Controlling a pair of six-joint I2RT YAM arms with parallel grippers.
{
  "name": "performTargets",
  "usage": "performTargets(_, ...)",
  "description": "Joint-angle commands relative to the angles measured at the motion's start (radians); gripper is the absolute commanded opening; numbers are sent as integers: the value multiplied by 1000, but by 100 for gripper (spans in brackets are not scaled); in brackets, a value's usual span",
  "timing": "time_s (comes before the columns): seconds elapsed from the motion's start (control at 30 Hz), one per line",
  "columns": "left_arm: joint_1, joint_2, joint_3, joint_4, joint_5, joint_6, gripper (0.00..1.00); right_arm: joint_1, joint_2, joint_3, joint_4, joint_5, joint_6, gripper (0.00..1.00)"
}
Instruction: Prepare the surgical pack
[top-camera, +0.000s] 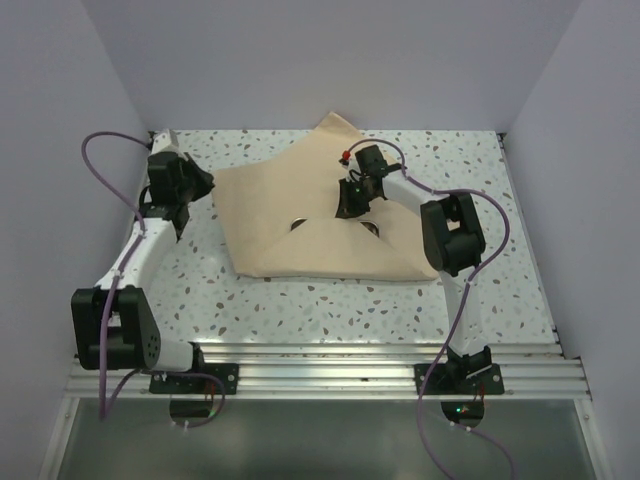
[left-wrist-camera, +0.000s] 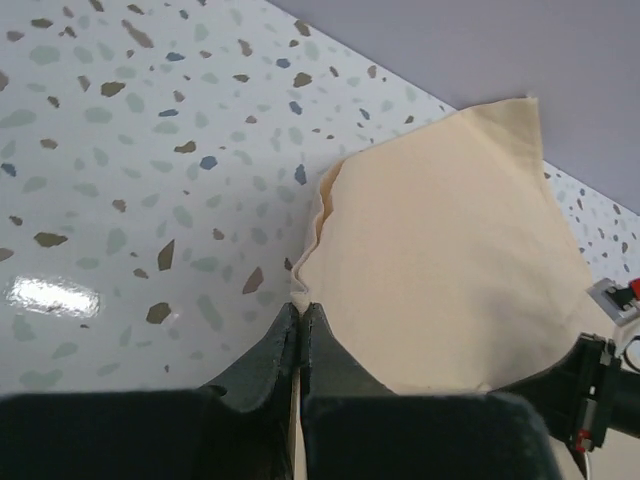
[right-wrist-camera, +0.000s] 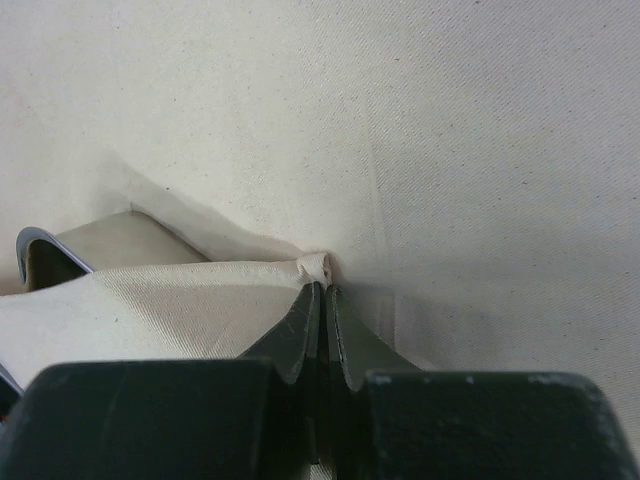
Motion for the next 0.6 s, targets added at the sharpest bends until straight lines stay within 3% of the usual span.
performTargets(0.0, -41, -10, 50, -59, 5, -8, 0, 12, 38, -7, -118, 48, -25, 0)
performTargets(0.23, -264, 35, 179, -84, -41, -109, 0, 12, 41, -18, -109, 48, -19, 0)
performTargets(0.57, -574, 217, 386, -58, -273, -248, 0, 12, 64, -21, -100, 39, -17, 0)
